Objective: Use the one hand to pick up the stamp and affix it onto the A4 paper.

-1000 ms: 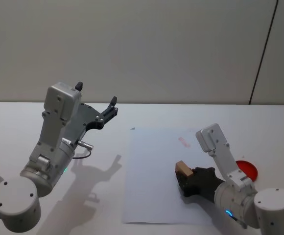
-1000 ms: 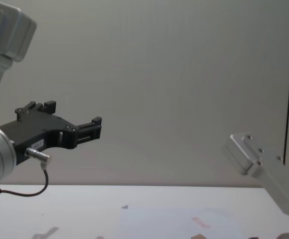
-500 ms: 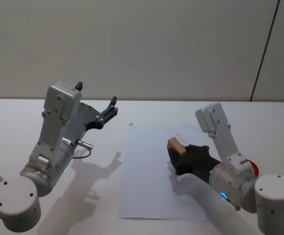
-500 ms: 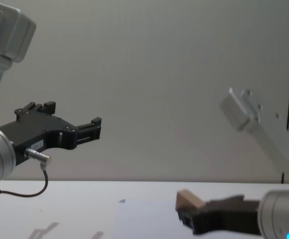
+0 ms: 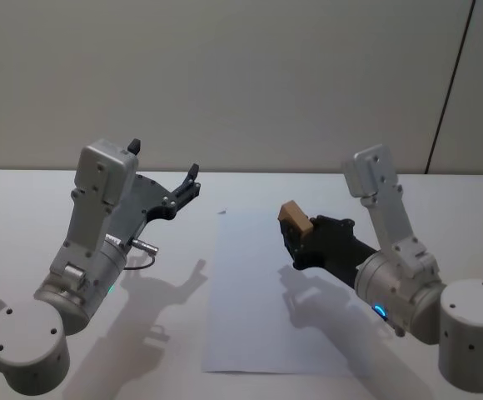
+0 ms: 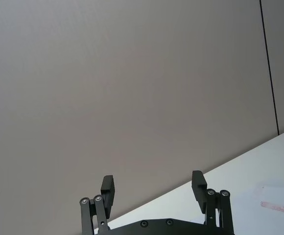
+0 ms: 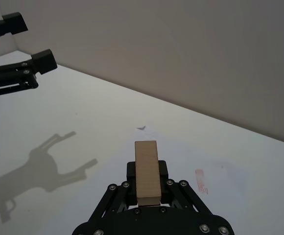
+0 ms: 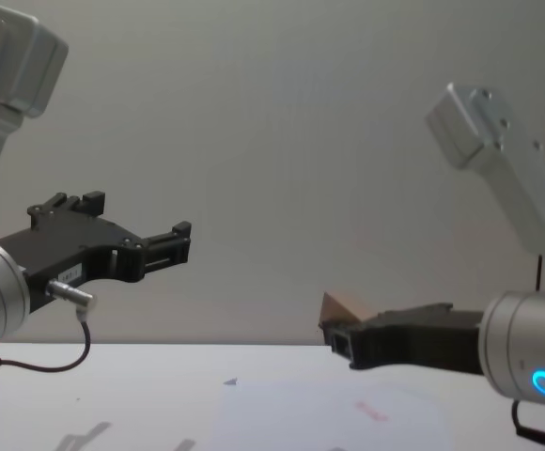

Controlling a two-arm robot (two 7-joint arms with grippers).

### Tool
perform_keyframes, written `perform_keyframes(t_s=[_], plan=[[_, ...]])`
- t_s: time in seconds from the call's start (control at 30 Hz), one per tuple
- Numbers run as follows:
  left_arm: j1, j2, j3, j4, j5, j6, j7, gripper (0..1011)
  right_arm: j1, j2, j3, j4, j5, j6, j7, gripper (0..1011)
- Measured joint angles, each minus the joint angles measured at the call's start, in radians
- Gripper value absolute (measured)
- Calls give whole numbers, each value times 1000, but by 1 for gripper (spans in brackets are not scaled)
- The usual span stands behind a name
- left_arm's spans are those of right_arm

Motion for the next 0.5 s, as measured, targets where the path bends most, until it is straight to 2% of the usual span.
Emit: perform_keyframes(t_s=[0.5], plan=[[0, 0, 0, 0, 0, 0, 0, 1003, 1, -2, 2, -25, 13, -4, -8, 218]])
